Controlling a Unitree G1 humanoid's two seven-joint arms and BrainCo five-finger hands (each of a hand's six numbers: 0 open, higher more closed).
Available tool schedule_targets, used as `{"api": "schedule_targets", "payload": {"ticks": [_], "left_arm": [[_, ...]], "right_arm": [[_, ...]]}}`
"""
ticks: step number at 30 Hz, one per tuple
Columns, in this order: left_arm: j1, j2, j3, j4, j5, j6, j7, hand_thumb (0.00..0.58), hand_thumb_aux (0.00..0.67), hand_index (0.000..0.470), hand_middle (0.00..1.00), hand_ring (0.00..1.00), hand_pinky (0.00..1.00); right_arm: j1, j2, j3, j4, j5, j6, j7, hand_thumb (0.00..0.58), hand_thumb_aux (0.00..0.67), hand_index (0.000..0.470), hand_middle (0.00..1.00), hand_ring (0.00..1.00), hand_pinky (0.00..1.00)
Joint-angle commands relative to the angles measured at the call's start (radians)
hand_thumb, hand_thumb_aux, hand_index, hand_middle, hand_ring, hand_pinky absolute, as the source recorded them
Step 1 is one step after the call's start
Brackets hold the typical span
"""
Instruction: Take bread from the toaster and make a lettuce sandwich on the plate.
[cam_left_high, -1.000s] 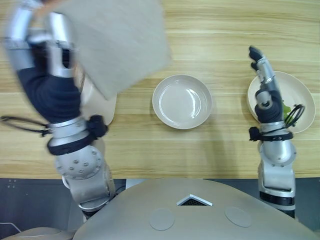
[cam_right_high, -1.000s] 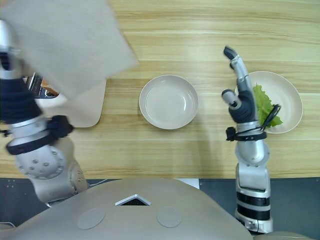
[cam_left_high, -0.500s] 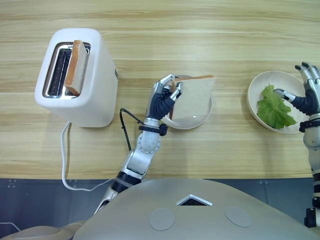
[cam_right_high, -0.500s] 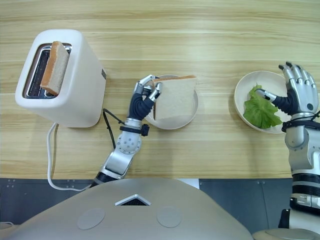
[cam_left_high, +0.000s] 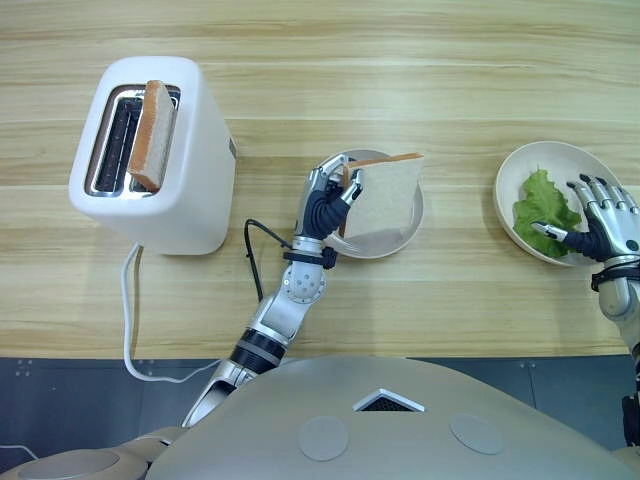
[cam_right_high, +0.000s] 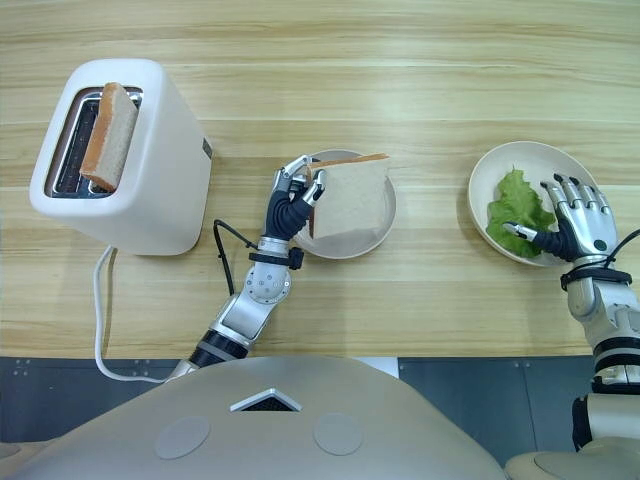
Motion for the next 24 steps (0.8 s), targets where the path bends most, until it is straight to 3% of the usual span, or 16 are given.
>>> {"api": "schedule_targets", "payload": {"ticks": [1,2,4,5,6,7,10,24], "left_arm": [[-0.015,-0.041,0.000,-0.019,0.034,0.019,0.011,0.571,0.589,0.413,1.00,1.00,1.00],[-0.011,-0.036,0.003,-0.032,0.035,0.025,0.007,0.505,0.428,0.300,1.00,1.00,1.00],[-0.007,-0.026,0.013,-0.058,0.041,0.040,-0.002,0.371,0.268,0.188,1.00,1.00,1.00],[-0.008,-0.023,0.018,-0.067,0.041,0.048,-0.006,0.209,0.134,0.094,1.00,1.00,1.00],[-0.009,-0.020,0.022,-0.077,0.046,0.055,-0.008,0.071,0.042,0.029,1.00,1.00,1.00],[-0.008,-0.018,0.026,-0.089,0.048,0.063,-0.012,0.000,0.000,0.000,1.00,1.00,1.00],[-0.001,-0.008,0.038,-0.146,0.071,0.091,-0.023,0.000,0.000,0.000,0.91,0.91,0.91],[0.054,0.008,0.174,-0.690,0.179,0.234,-0.113,0.000,0.000,0.000,0.80,0.80,0.80]], "right_arm": [[-0.024,-0.020,0.047,0.035,0.001,-0.024,-0.021,0.580,0.670,0.470,0.00,0.00,0.00],[-0.025,-0.022,0.056,0.038,0.002,-0.028,-0.026,0.580,0.670,0.470,0.00,0.00,0.00],[-0.028,-0.024,0.069,0.040,0.008,-0.039,-0.034,0.580,0.670,0.470,0.00,0.00,0.00],[-0.031,-0.024,0.075,0.040,0.011,-0.043,-0.038,0.580,0.670,0.470,0.00,0.00,0.00],[-0.033,-0.024,0.081,0.040,0.014,-0.047,-0.041,0.580,0.670,0.470,0.00,0.00,0.00],[-0.035,-0.024,0.086,0.039,0.017,-0.051,-0.043,0.580,0.670,0.470,0.00,0.00,0.00],[-0.041,-0.024,0.100,0.033,0.027,-0.057,-0.050,0.580,0.670,0.470,0.00,0.00,0.00],[-0.056,-0.022,0.125,0.021,0.051,-0.066,-0.053,0.580,0.670,0.470,0.00,0.00,0.00]]}}
